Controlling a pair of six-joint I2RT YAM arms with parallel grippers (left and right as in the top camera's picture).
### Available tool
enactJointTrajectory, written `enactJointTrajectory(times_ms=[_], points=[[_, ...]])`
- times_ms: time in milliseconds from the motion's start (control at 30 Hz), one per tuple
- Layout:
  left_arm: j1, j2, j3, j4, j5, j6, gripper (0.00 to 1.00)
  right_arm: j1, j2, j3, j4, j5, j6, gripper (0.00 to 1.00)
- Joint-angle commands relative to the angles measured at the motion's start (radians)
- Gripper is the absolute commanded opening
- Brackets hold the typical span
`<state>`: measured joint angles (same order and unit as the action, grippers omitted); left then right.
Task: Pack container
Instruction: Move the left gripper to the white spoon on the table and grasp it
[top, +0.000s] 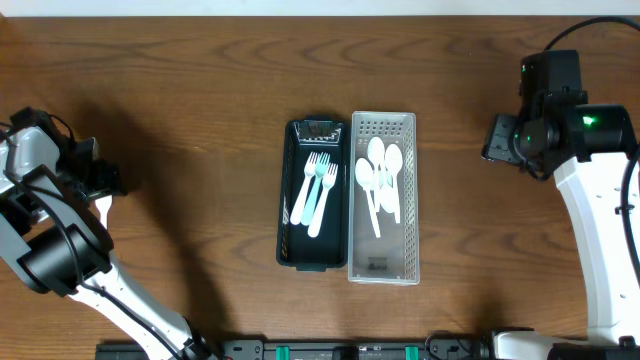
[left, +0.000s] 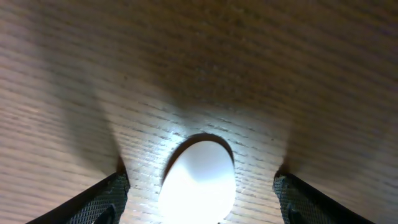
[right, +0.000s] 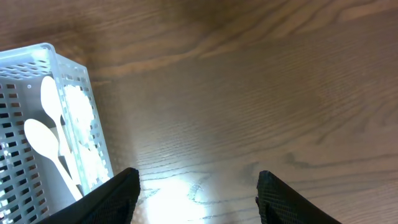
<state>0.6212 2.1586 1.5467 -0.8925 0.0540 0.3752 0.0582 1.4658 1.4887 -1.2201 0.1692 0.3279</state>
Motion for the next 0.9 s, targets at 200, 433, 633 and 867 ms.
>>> enactJointTrajectory(times_ms=[200, 433, 633, 867], points=[[0.007, 0.013, -0.047, 0.011, 0.017, 0.013, 0.74, -0.008, 0.000, -0.005, -0.003, 0.007, -0.007, 0.64], [0.007, 0.013, -0.073, 0.024, 0.018, 0.013, 0.73, -0.008, 0.000, -0.005, -0.003, 0.007, -0.007, 0.64], [0.007, 0.013, -0.073, 0.016, 0.018, -0.014, 0.61, -0.008, 0.000, -0.005, -0.003, 0.007, -0.007, 0.64], [0.007, 0.013, -0.073, 0.007, 0.017, -0.044, 0.56, -0.008, 0.000, -0.005, -0.003, 0.007, -0.007, 0.64]])
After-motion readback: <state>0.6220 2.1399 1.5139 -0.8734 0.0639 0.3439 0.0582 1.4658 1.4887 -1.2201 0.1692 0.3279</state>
